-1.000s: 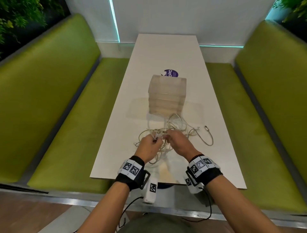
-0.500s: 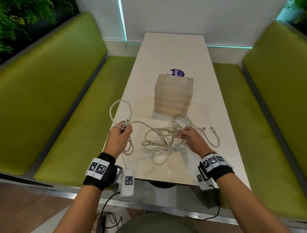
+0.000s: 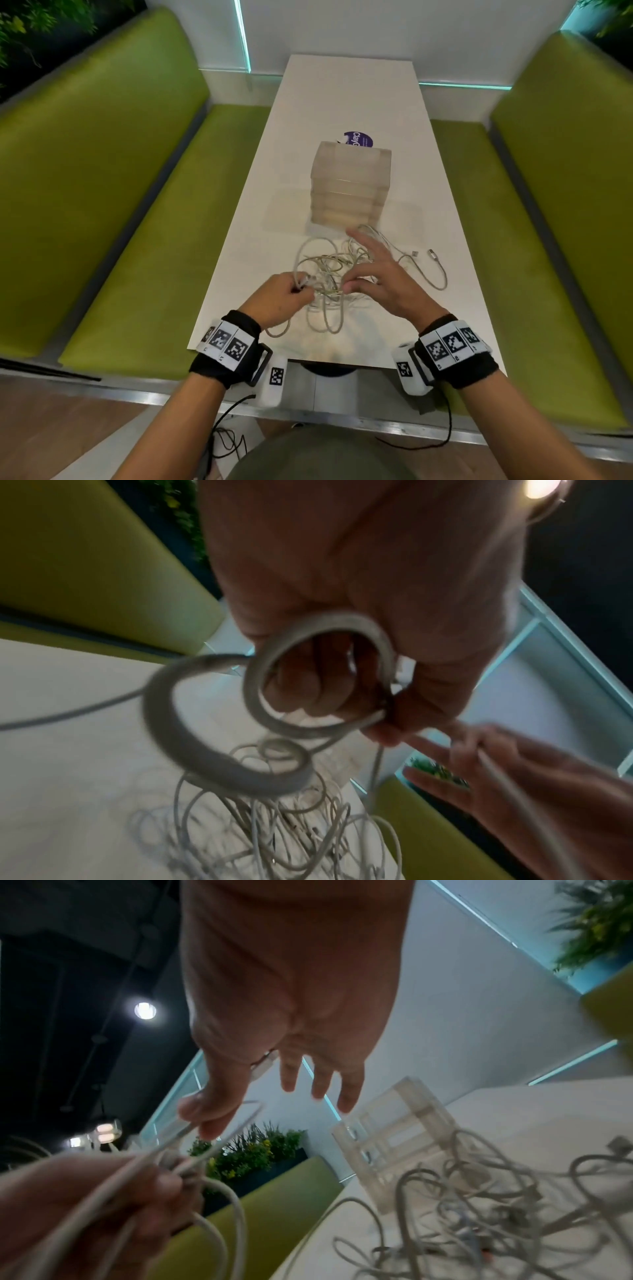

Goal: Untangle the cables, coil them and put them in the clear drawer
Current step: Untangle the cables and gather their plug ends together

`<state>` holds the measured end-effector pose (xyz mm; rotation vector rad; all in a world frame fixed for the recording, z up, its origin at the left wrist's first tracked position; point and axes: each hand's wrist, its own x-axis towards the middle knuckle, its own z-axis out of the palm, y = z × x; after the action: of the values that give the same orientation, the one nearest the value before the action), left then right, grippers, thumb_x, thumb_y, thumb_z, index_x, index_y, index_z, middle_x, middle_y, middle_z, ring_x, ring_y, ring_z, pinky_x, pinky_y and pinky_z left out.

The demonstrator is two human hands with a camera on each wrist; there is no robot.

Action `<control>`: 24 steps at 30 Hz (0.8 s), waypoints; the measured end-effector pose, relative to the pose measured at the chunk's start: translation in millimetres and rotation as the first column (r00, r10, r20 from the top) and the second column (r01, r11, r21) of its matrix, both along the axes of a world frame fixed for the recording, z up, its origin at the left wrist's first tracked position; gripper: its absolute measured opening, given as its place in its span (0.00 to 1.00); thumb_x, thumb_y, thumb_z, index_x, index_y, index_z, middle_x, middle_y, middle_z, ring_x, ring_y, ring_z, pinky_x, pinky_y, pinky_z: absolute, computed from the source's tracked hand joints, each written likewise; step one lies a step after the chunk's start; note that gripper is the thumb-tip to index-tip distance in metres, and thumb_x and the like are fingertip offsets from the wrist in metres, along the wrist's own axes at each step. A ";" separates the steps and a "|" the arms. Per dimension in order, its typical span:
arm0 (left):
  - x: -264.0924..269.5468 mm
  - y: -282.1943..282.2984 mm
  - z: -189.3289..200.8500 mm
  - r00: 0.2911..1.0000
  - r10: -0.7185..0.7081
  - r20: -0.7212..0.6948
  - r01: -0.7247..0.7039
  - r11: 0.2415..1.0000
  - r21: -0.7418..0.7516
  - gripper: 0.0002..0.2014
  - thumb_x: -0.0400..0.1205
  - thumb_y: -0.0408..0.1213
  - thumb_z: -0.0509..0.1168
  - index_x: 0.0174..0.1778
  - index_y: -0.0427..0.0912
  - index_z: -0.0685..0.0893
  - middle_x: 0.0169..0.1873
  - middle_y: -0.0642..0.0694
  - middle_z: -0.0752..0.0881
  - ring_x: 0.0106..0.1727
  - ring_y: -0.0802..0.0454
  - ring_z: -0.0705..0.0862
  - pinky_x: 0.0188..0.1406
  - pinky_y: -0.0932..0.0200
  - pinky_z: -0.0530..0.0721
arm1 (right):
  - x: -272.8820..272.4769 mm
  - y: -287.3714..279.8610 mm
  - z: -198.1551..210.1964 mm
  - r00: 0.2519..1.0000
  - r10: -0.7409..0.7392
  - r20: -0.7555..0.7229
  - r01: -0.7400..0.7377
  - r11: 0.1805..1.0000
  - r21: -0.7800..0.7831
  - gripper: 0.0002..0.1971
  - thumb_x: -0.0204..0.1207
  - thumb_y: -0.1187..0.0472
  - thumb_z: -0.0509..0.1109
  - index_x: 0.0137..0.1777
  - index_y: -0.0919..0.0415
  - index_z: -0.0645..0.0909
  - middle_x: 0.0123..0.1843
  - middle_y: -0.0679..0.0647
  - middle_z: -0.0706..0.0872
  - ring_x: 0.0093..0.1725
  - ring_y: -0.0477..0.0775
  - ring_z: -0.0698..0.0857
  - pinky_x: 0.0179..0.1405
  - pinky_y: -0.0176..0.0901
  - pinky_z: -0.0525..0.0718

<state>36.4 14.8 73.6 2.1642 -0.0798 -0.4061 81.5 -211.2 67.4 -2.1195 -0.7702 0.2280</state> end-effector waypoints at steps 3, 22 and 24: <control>-0.8 -14.0 3.1 0.971 -0.227 -0.075 0.235 0.963 0.129 0.11 0.80 0.41 0.62 0.32 0.44 0.75 0.29 0.48 0.77 0.31 0.53 0.73 0.32 0.57 0.69 | -7.1 15.6 11.8 0.987 0.047 -0.154 -0.028 0.992 0.126 0.01 0.73 0.64 0.75 0.41 0.58 0.88 0.79 0.46 0.71 0.73 0.38 0.73 0.67 0.27 0.72; -11.1 -12.8 1.5 0.991 0.054 -0.124 -0.125 0.706 -0.697 0.09 0.83 0.41 0.57 0.49 0.42 0.81 0.27 0.53 0.65 0.24 0.58 0.59 0.24 0.67 0.60 | -44.6 41.3 -24.0 0.762 0.169 -0.625 -0.112 0.985 0.130 0.11 0.77 0.73 0.67 0.59 0.67 0.81 0.41 0.62 0.88 0.35 0.59 0.88 0.39 0.46 0.89; -9.1 -9.6 4.9 0.989 0.101 -0.111 -0.150 0.667 -0.730 0.09 0.83 0.41 0.57 0.49 0.43 0.80 0.26 0.54 0.65 0.24 0.58 0.59 0.25 0.66 0.59 | -49.0 41.5 -32.0 0.775 0.158 -0.611 -0.188 0.982 0.015 0.08 0.76 0.69 0.71 0.54 0.66 0.84 0.43 0.62 0.88 0.41 0.59 0.88 0.46 0.47 0.86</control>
<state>27.4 5.2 78.5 1.3301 -0.0464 -0.2872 32.5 -169.7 35.4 -1.8377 -0.5618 0.9924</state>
